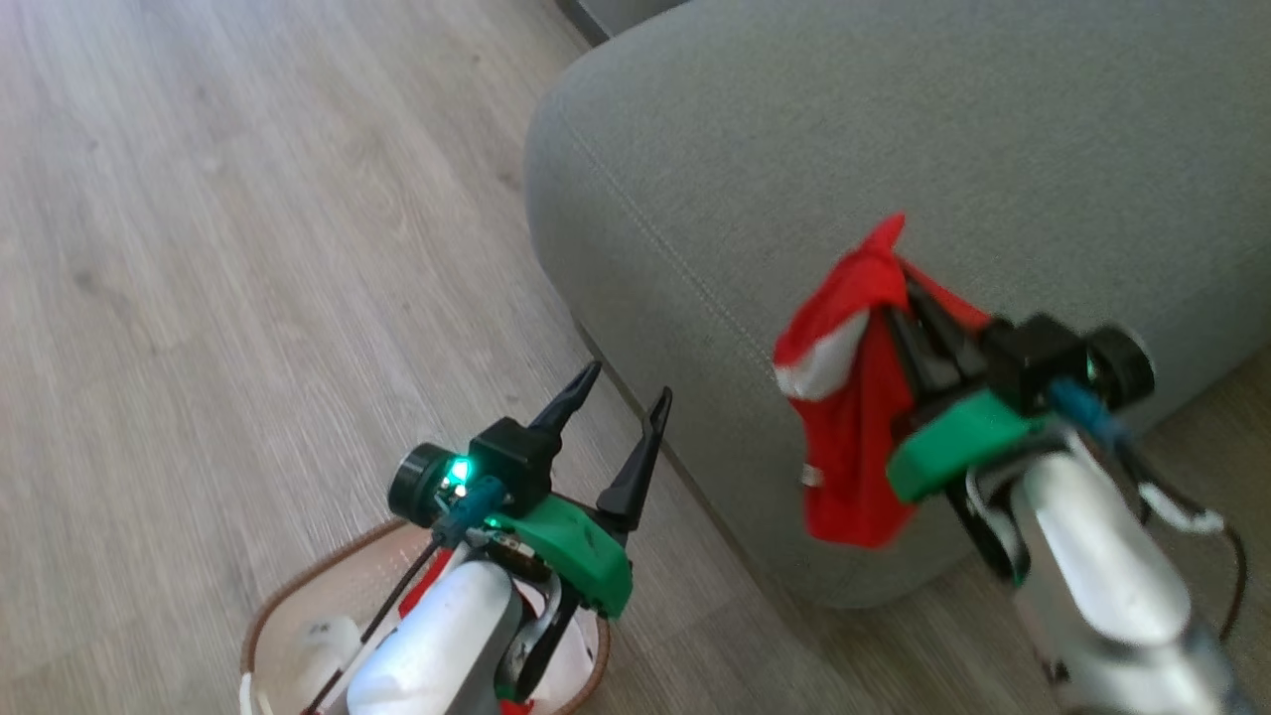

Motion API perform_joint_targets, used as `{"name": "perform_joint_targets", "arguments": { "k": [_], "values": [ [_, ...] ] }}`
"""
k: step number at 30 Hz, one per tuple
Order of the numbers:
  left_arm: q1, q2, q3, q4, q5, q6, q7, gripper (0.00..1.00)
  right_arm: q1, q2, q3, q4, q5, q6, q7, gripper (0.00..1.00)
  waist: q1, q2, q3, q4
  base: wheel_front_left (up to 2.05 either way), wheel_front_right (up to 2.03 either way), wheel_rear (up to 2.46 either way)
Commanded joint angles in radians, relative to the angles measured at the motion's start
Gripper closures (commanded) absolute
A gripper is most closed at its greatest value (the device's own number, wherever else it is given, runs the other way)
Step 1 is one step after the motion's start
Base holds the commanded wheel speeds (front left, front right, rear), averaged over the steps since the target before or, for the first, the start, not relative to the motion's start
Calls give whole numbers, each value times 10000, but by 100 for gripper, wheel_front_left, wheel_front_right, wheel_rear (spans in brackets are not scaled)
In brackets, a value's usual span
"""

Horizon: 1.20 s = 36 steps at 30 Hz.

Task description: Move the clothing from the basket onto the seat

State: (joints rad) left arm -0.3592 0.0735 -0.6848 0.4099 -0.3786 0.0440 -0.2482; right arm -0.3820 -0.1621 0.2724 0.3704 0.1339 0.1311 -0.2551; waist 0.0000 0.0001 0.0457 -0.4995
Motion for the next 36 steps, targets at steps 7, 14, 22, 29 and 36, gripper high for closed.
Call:
{"name": "perform_joint_targets", "arguments": {
  "k": [7, 14, 22, 29, 36],
  "values": [
    [-819, 339, 548, -505, 412, -33, -135, 0, -2942, -228, 564, 656, 537, -4, -67, 100, 0, -1, 1076, 553, 0, 0, 0],
    [-1534, 745, 726, -876, 696, 120, -9, 0, -6212, -1086, 474, 2206, 1201, -4, -66, 100, 0, -1, 2611, 1452, 0, 0, 0],
    [-2193, 1284, 833, -1907, 1128, 379, 381, 0, -9503, -2747, -289, 3854, 1107, -4, 52, 100, 0, -1, 4656, 2411, 0, 0, 0],
    [-2520, 1569, 846, -2843, 1440, 580, 638, 0, -11038, -3567, -1361, 4910, 418, -4, 1, 100, 0, -1, 5996, 3009, 0, 0, 0],
    [-2561, 1784, 663, -3532, 1756, 722, 855, 0, -11112, -3605, -3464, 5656, -437, -4, -60, 100, 0, -1, 7014, 3471, 0, 0, 0]
  ]
}}
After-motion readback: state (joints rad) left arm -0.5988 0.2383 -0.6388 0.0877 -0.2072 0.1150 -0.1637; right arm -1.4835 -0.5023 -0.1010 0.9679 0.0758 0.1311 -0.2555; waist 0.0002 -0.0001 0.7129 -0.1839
